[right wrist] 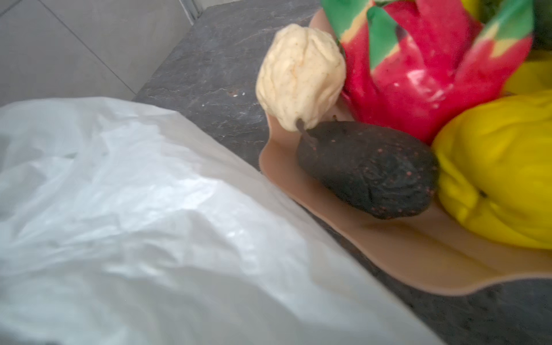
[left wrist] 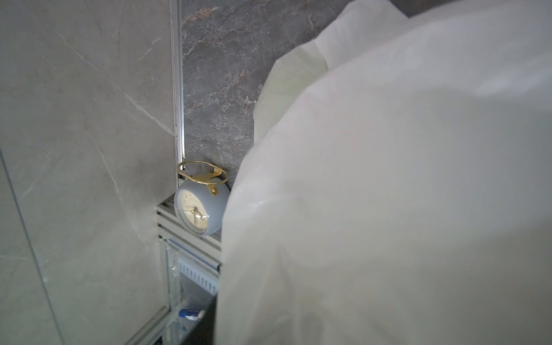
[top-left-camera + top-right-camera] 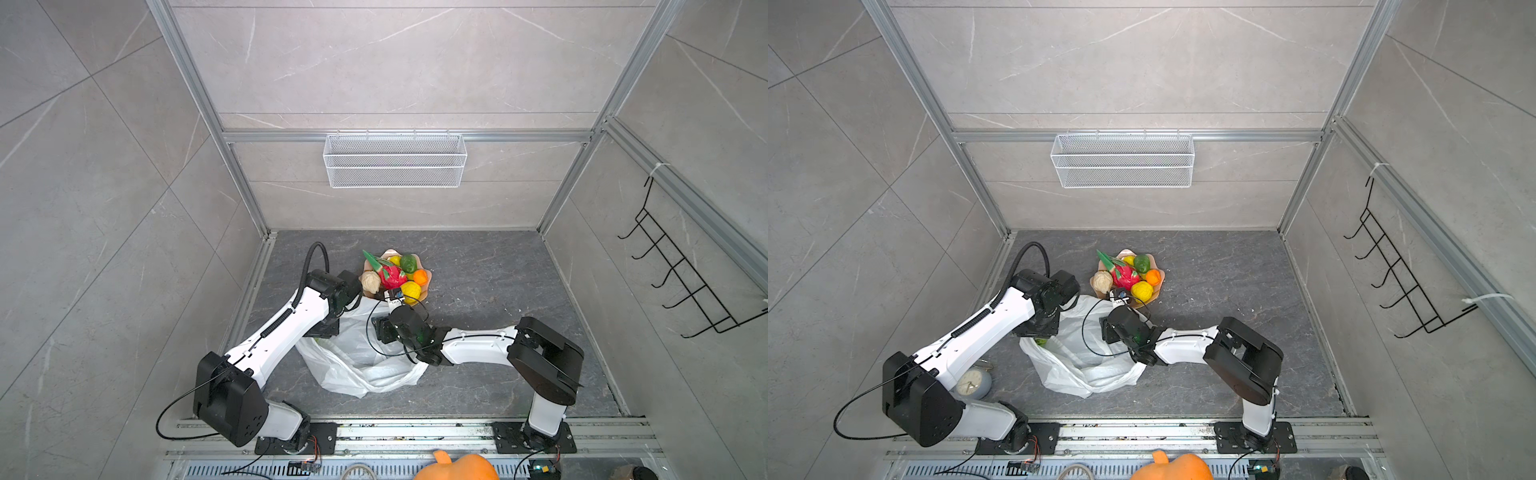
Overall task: Take fruits out of the plastic bag
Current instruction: Spread open the plastic bag at the center of the table.
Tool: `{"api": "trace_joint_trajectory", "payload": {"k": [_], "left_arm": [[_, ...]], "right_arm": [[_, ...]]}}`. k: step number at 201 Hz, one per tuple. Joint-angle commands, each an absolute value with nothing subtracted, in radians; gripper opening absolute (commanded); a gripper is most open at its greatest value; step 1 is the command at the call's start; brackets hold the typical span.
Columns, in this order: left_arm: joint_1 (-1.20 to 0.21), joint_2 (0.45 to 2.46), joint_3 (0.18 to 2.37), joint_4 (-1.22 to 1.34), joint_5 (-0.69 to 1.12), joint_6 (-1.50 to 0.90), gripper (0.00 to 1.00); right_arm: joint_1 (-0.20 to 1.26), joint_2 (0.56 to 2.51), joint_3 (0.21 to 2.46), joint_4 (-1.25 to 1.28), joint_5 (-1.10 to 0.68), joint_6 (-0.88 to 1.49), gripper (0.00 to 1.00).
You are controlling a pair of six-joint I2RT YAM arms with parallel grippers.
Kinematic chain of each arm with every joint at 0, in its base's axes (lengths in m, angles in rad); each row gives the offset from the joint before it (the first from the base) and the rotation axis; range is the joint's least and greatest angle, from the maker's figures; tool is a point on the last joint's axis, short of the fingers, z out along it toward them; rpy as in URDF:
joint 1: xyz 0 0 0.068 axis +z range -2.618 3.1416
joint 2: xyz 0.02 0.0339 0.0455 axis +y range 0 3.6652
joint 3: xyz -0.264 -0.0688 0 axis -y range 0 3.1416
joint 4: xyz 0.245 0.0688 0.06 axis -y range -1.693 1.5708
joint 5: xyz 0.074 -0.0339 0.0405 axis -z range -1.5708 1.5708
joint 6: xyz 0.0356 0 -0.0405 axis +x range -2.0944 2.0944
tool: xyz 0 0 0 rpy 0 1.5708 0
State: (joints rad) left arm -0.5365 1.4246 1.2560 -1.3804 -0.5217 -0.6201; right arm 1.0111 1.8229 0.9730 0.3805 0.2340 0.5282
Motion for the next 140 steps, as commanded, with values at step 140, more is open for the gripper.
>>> {"api": "trace_joint_trajectory", "payload": {"k": [140], "left_arm": [[-0.738, 0.919, 1.225, -0.95, -0.263, -0.546, 0.0]], "right_arm": [[1.135, 2.017, 1.164, 0.482, 0.178, 0.659, 0.76]]}}
